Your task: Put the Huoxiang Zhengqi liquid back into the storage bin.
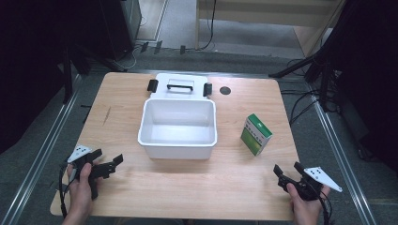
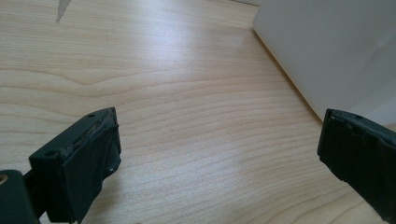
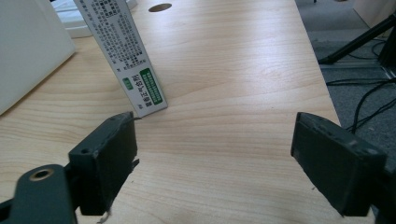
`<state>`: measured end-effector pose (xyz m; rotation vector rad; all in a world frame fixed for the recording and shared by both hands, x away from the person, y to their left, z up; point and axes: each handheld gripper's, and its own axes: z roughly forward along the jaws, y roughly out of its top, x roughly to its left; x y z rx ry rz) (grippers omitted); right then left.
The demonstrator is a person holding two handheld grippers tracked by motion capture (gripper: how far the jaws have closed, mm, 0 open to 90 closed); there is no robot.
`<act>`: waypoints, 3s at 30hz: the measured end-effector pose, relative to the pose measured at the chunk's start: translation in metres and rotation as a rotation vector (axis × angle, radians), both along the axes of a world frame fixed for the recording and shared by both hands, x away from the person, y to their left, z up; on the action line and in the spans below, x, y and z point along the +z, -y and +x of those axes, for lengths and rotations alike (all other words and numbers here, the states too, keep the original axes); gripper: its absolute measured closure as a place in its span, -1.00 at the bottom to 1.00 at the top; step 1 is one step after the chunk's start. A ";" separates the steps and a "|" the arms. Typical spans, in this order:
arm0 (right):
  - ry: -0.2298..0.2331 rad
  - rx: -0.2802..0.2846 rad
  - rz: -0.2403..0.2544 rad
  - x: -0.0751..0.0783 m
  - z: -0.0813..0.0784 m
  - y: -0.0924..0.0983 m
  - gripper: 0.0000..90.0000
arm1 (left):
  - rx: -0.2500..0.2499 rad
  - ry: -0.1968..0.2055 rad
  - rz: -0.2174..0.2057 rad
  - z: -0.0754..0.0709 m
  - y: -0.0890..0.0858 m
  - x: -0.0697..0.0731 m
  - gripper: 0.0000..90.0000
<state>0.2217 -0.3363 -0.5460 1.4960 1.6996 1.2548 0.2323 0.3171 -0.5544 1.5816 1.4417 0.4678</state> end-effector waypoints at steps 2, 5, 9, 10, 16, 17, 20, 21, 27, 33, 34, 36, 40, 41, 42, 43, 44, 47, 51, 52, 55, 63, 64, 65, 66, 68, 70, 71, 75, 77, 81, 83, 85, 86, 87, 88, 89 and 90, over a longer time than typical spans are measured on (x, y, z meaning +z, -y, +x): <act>0.000 0.005 0.000 0.000 -0.001 0.000 -0.62 | 0.000 0.001 0.002 0.000 0.000 0.000 -0.99; 0.000 0.014 0.001 0.000 -0.001 0.000 -0.55 | 0.002 0.005 -0.002 0.000 0.000 0.000 -0.99; -0.001 0.026 -0.006 0.000 0.000 -0.001 -0.49 | 0.002 0.004 -0.001 0.000 0.000 0.000 -0.99; -0.006 0.052 -0.002 0.000 0.000 -0.001 -0.39 | 0.002 0.003 -0.001 0.000 0.000 0.000 -0.99; -0.005 0.097 0.006 0.000 0.001 -0.001 -0.25 | 0.000 0.001 0.001 0.000 0.000 0.000 -0.99; -0.011 0.107 0.007 0.001 0.001 -0.001 -0.20 | -0.001 0.001 0.001 0.000 0.000 0.000 -0.99; -0.022 0.133 -0.057 0.004 0.000 -0.005 -0.01 | -0.002 0.002 0.001 0.000 0.000 0.000 -0.99; -0.027 0.133 -0.095 0.006 -0.001 -0.007 0.05 | -0.003 0.001 0.003 0.001 0.000 0.000 -0.99; -0.040 0.252 -0.234 0.011 0.002 -0.022 0.13 | -0.007 0.002 0.005 0.002 0.001 0.000 -0.99; -0.114 0.280 -0.243 0.016 0.009 -0.028 0.16 | -0.004 0.007 0.005 0.001 0.001 0.000 -0.99; -0.114 0.280 -0.243 0.016 0.009 -0.028 0.16 | -0.004 0.007 0.005 0.001 0.001 0.000 -0.99; -0.153 0.283 -0.233 0.023 0.011 -0.028 0.15 | 0.001 0.008 0.010 0.001 0.001 0.000 -0.99; -0.208 0.241 -0.266 0.033 0.012 -0.027 0.05 | 0.002 0.007 0.012 0.001 0.002 0.000 -0.99; -0.213 0.237 -0.272 0.034 0.012 -0.027 0.04 | 0.002 0.008 0.013 0.001 0.002 0.000 -0.99; -0.221 0.222 -0.293 0.037 0.012 -0.026 0.04 | 0.003 0.008 0.013 0.001 0.002 0.001 -0.99; -0.234 0.217 -0.308 0.038 0.012 -0.026 0.04 | 0.002 0.008 0.013 0.001 0.002 0.000 -0.99; -0.234 0.217 -0.308 0.038 0.012 -0.026 0.04 | 0.002 0.008 0.013 0.001 0.002 0.000 -0.99; -0.318 0.260 -0.348 0.042 0.015 -0.026 0.00 | 0.003 0.007 0.010 0.001 0.001 0.000 -0.99; -0.376 0.287 -0.323 0.048 0.019 -0.022 -0.07 | 0.001 0.007 0.011 0.000 0.001 0.000 -0.99; -0.425 0.294 -0.331 0.052 0.024 -0.021 -0.13 | 0.002 0.007 0.011 0.000 0.001 0.000 -0.99; -0.509 0.316 -0.329 0.057 0.031 -0.021 -0.20 | 0.004 0.007 0.012 0.000 0.002 0.000 -0.99; -0.659 0.322 -0.351 0.069 0.046 -0.028 -0.28 | 0.004 0.009 0.014 0.000 0.002 0.000 -0.99; -0.695 0.318 -0.353 0.073 0.051 -0.030 -0.29 | 0.003 0.009 0.014 0.000 0.002 0.000 -0.99; -0.702 0.319 -0.357 0.075 0.053 -0.031 -0.31 | 0.002 0.009 0.014 0.000 0.002 0.000 -0.99; -0.702 0.319 -0.357 0.075 0.053 -0.031 -0.31 | 0.002 0.009 0.014 0.000 0.002 0.000 -0.99; -0.728 0.320 -0.371 0.080 0.058 -0.034 -0.35 | 0.003 0.009 0.013 0.000 0.002 0.000 -0.99; -0.739 0.318 -0.386 0.086 0.062 -0.036 -0.37 | 0.004 0.010 0.014 0.000 0.002 0.000 -0.99; -0.742 0.311 -0.392 0.091 0.066 -0.037 -0.36 | 0.004 0.010 0.013 0.000 0.002 0.000 -0.99; -0.756 0.307 -0.394 0.098 0.071 -0.039 -0.36 | 0.002 0.010 0.013 0.000 0.002 0.000 -0.99; -0.762 0.315 -0.409 0.104 0.076 -0.043 -0.38 | 0.002 0.010 0.013 0.000 0.002 0.000 -0.99; -0.776 0.318 -0.425 0.111 0.082 -0.045 -0.39 | 0.002 0.010 0.013 0.000 0.002 0.000 -0.99; -0.799 0.325 -0.428 0.115 0.088 -0.048 -0.40 | 0.003 0.010 0.013 0.000 0.002 0.000 -0.99; -0.802 0.325 -0.430 0.116 0.090 -0.049 -0.40 | 0.003 0.010 0.014 0.000 0.002 0.000 -0.99; -0.806 0.323 -0.439 0.117 0.092 -0.051 -0.40 | 0.003 0.009 0.014 0.000 0.002 0.000 -0.99; -0.807 0.322 -0.442 0.118 0.094 -0.052 -0.41 | 0.002 0.009 0.014 0.000 0.002 0.000 -0.99; -0.816 0.323 -0.443 0.120 0.097 -0.054 -0.43 | 0.002 0.010 0.015 0.000 0.002 0.000 -0.99; -0.816 0.323 -0.443 0.120 0.097 -0.054 -0.43 | 0.002 0.010 0.015 0.000 0.002 0.000 -0.99; -0.820 0.328 -0.449 0.121 0.100 -0.055 -0.44 | 0.001 0.010 0.016 0.000 0.002 0.000 -0.99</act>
